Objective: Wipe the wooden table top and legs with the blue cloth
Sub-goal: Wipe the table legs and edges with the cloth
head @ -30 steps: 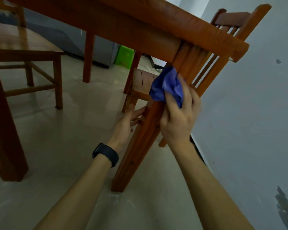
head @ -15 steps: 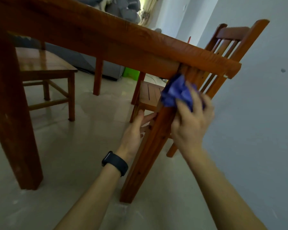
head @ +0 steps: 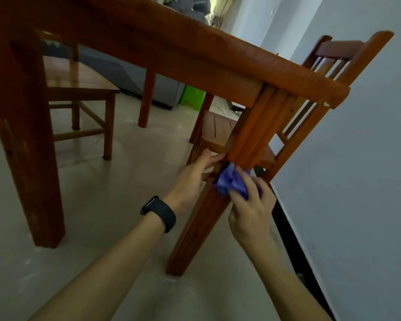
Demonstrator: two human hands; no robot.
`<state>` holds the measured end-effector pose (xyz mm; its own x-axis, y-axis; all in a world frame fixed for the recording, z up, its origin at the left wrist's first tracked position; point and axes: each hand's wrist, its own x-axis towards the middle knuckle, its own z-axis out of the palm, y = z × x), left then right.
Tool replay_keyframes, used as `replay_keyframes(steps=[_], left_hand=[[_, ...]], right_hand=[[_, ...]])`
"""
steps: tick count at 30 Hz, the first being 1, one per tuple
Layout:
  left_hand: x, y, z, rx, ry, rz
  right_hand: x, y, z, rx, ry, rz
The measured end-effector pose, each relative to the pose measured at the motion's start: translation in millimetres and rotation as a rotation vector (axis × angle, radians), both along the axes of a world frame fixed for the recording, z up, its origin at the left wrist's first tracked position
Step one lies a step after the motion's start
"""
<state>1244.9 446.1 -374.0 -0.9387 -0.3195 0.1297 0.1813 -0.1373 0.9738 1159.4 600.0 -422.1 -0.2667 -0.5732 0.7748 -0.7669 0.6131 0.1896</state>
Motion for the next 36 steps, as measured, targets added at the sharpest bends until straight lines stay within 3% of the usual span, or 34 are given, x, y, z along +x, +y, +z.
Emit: replay_keyframes(steps=[4,6,9,12,17,20,24,27,33,36], left_hand=[[-2,0,0,0.021,-0.015,0.016],[-2,-2,0,0.002,-0.025,0.014],[-1,-1,-10,0.029,-0.041,0.03],[3,5,-31,0.062,-0.098,0.073],[19,10,-69,0.016,-0.287,0.022],[21,8,-86,-0.004,-0.325,0.007],[18,6,-106,-0.004,-0.394,0.018],[15,0,-110,-0.015,-0.422,0.049],[8,-8,-117,-0.015,-0.42,0.022],[9,-4,-121,-0.039,-0.426,-0.004]], right_hand=[[-5,-38,108,-0.422,0.104,0.042],[-12,-44,122,-0.511,0.162,0.053],[-16,-39,62,-0.434,0.165,0.041],[-9,-18,-32,-0.191,0.113,0.04],[23,23,-168,0.321,-0.243,-0.05],[34,27,-182,0.201,-0.406,-0.059],[36,5,-129,-0.216,-0.369,-0.014],[24,-13,-95,-0.393,-0.341,0.011],[25,-29,-176,-0.278,-0.401,0.066],[35,-32,-238,-0.163,-0.555,0.002]])
